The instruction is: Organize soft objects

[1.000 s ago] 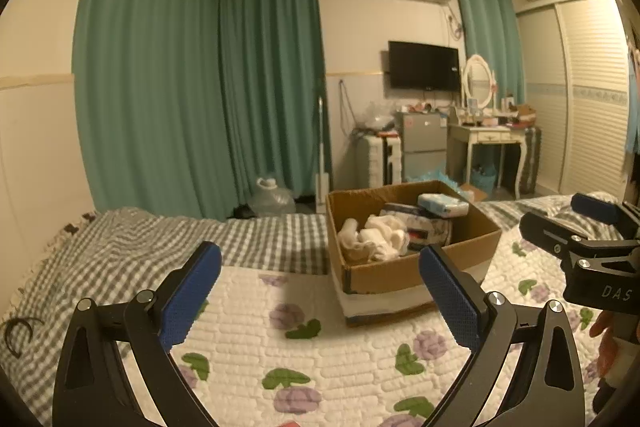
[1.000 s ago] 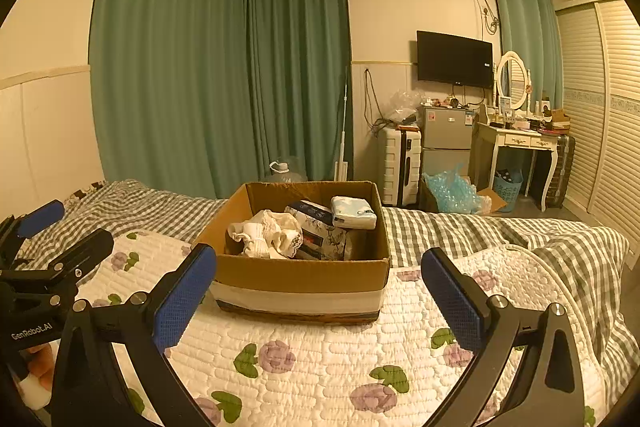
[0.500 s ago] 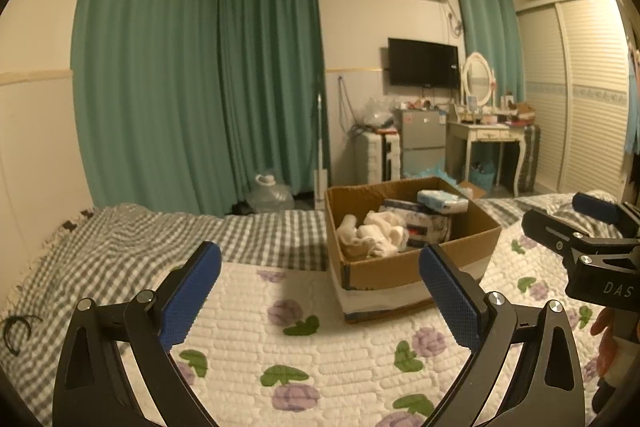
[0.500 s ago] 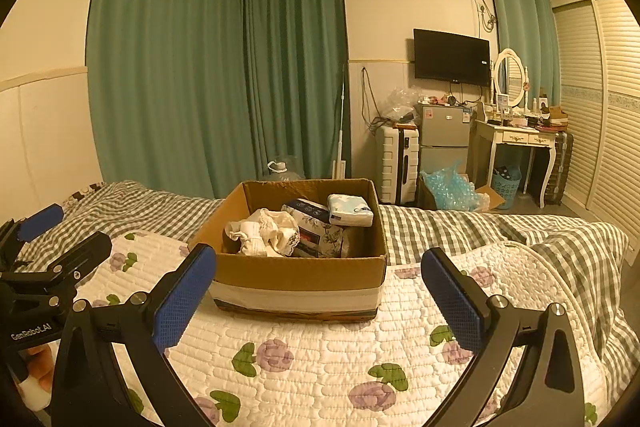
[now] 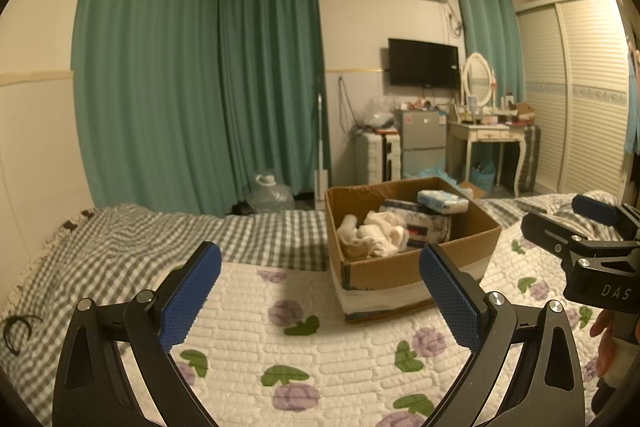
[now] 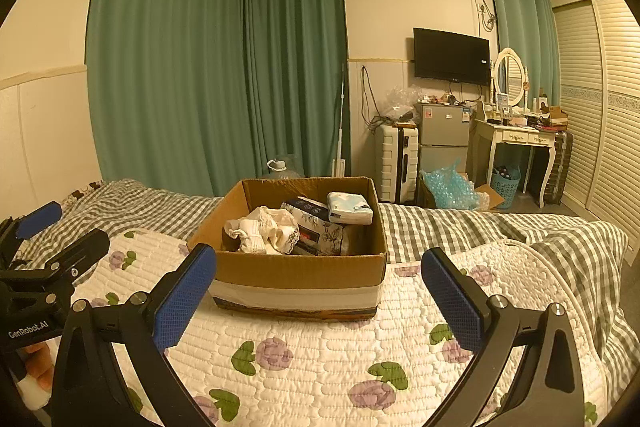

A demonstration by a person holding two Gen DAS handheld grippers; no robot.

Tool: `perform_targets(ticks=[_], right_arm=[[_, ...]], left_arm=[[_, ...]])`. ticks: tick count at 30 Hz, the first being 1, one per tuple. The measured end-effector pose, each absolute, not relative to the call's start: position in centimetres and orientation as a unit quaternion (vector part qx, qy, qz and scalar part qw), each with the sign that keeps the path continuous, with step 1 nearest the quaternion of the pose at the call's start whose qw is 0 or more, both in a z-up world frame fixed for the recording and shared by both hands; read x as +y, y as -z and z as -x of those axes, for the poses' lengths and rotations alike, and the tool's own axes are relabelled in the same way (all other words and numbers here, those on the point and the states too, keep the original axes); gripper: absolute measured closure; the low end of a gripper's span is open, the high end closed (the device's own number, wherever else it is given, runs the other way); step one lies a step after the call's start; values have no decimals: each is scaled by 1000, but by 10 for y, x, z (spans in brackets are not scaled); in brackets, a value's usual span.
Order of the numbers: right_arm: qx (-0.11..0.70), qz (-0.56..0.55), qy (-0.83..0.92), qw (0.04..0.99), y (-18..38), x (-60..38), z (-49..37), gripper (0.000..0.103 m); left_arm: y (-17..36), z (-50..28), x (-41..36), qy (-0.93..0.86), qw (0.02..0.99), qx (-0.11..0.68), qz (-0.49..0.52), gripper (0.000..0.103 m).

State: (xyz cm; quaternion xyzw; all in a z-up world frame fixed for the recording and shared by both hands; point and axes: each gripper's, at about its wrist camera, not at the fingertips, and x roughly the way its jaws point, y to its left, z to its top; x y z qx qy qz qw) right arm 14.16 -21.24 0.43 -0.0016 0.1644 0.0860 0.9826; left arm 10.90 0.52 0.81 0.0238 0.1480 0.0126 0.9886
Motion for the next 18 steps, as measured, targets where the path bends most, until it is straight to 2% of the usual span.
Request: perform_targets(ticks=[18], right_arm=[[166, 3, -84, 983, -3, -213, -141, 0]], left_arm=[[-7, -108, 6, -14, 989, 149, -24, 2]])
